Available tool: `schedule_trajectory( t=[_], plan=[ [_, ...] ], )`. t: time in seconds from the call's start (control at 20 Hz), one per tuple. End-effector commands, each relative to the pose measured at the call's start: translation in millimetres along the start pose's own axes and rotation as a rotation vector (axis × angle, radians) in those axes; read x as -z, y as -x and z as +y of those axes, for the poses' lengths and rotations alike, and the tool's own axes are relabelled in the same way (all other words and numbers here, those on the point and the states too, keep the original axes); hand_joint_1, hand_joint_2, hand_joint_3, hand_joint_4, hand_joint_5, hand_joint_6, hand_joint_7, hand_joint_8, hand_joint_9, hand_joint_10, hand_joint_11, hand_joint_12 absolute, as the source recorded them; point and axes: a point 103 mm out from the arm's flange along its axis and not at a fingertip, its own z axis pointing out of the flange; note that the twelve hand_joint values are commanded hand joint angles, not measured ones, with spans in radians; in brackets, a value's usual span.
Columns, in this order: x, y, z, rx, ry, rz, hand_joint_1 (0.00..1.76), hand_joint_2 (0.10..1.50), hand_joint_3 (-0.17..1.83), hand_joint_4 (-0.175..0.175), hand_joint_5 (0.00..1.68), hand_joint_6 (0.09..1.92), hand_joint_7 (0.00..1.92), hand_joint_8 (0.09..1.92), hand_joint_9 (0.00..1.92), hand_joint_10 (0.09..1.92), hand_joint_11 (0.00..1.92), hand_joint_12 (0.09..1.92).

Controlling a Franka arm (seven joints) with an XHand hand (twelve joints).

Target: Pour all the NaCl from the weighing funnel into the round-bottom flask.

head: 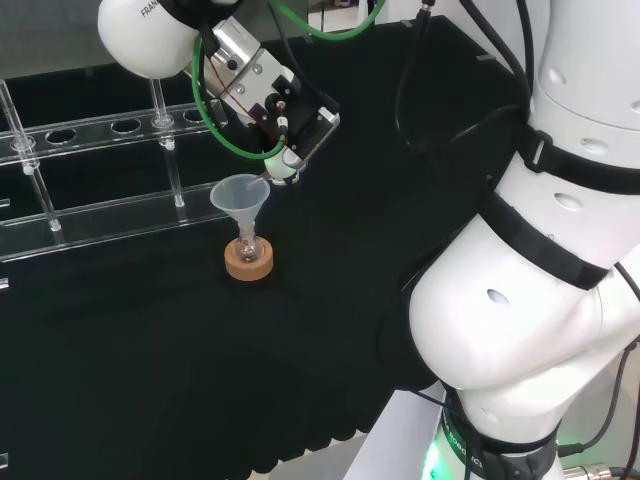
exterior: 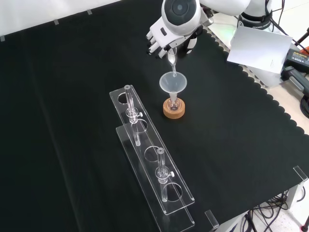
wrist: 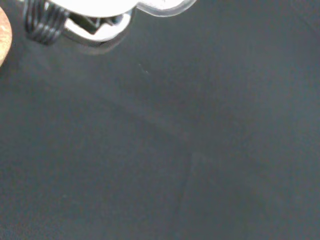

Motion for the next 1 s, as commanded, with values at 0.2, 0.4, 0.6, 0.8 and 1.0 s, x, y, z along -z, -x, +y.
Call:
schedule_trajectory(
  t=[0.2, 0.4, 0.6, 0.8, 1.0],
  plan=[
    [6.3, -5.2, -1.8, -0.008, -0.005, -0.037, 1.13, 0.70, 0.56, 0.175, 1.30, 0.57, 0.51, 0.70, 0.89, 0.35, 0.80, 1.06],
    [7.3, -5.5, -2.5, -0.012, -0.001, -0.068, 1.13, 0.70, 0.56, 0.175, 1.30, 0.57, 0.51, 0.70, 0.89, 0.35, 0.80, 1.07],
    [10.1, -6.9, -3.6, -0.016, 0.000, -0.082, 1.13, 0.70, 0.56, 0.175, 1.30, 0.57, 0.51, 0.70, 0.89, 0.35, 0.80, 1.07],
    [12.0, -7.7, -3.9, -0.020, 0.003, -0.097, 1.13, 0.70, 0.56, 0.175, 1.30, 0.57, 0.51, 0.70, 0.89, 0.35, 0.80, 1.07],
    [11.9, -7.5, -3.7, -0.019, 0.001, -0.108, 1.13, 0.70, 0.56, 0.175, 1.30, 0.57, 0.50, 0.70, 0.89, 0.36, 0.80, 1.07]
  ],
)
